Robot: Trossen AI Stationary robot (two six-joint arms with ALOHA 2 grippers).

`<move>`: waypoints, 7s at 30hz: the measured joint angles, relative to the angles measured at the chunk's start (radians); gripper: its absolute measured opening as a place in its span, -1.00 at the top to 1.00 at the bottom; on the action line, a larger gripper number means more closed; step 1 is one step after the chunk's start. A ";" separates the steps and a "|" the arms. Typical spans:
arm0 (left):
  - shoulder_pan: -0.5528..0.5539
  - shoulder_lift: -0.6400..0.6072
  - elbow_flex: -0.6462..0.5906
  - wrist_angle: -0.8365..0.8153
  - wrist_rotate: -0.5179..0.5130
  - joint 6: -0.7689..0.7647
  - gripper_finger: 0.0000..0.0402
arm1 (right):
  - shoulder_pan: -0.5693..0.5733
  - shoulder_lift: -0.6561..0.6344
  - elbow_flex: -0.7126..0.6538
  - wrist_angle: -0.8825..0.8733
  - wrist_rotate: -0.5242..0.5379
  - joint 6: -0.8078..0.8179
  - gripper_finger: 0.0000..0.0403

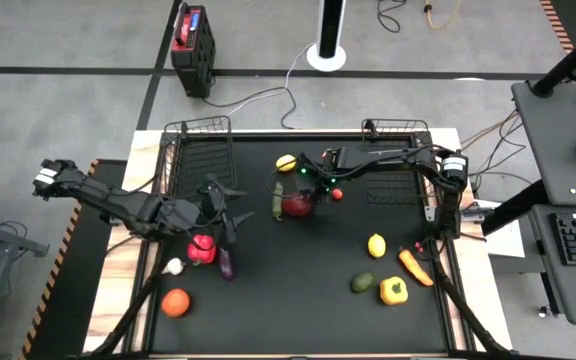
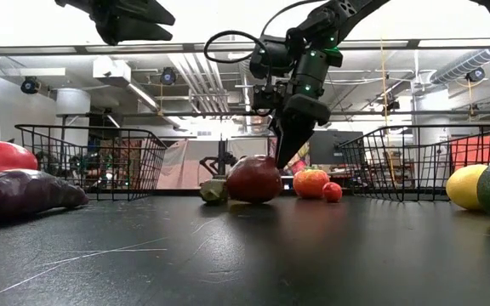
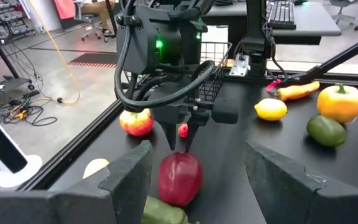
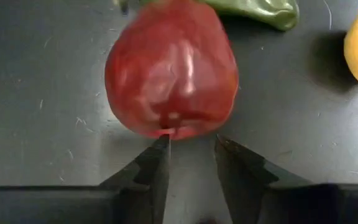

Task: Sort produce into baskets
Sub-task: Put the red apple into the right wire basket, then put the green chili pepper into the left wire basket

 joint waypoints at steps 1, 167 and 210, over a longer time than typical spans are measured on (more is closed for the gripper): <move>0.000 0.000 0.000 -0.007 0.000 -0.001 -0.16 | -0.001 0.000 0.003 -0.002 0.001 0.008 0.46; -0.001 0.104 0.066 -0.020 0.127 -0.327 -0.16 | -0.473 -0.509 -0.203 -0.364 0.336 0.739 -0.75; 0.244 0.886 0.664 -0.684 0.207 -0.785 -0.16 | -0.023 -0.697 -0.200 -0.172 0.393 0.733 -0.76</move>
